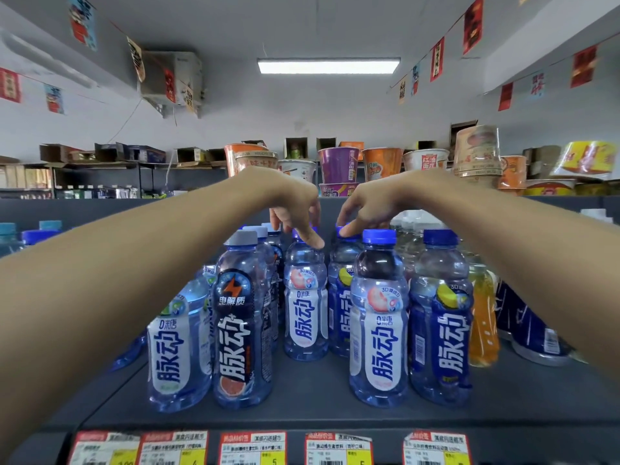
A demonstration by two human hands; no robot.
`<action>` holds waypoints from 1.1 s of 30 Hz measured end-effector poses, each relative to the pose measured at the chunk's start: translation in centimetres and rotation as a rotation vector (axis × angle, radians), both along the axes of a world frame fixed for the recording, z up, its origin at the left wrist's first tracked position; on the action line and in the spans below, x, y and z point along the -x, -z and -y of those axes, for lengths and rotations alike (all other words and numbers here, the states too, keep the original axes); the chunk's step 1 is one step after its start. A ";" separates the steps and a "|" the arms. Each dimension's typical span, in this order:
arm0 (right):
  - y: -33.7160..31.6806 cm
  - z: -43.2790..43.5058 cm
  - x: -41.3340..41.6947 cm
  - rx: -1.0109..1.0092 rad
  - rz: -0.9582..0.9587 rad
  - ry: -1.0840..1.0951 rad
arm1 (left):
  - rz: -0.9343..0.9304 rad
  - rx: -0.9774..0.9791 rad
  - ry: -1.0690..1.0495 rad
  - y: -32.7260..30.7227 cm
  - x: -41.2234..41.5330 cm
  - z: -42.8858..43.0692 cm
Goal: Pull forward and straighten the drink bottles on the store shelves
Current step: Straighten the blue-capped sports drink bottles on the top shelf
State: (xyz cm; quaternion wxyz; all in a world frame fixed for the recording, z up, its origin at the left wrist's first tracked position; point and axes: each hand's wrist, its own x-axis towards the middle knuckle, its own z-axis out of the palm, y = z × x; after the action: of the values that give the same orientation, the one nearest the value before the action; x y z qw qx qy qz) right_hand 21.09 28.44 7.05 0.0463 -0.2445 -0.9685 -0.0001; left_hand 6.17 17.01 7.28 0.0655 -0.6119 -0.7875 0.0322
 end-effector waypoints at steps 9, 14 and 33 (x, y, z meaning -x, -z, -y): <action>-0.3 -0.1 0.5 -0.006 0.034 0.051 | -0.121 -0.072 0.082 1.0 0.5 0.8; 0.2 -0.1 0.4 -0.010 0.029 0.042 | -0.113 0.004 0.029 1.2 0.3 0.9; 1.0 0.4 0.0 -0.122 0.005 0.005 | -0.197 -0.053 0.043 2.2 0.4 0.2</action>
State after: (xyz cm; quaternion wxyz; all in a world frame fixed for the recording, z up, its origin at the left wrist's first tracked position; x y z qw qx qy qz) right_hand 21.05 28.02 6.00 0.0587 -0.2434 -0.9663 -0.0600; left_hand 5.74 16.81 5.12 0.1597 -0.6207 -0.7644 0.0699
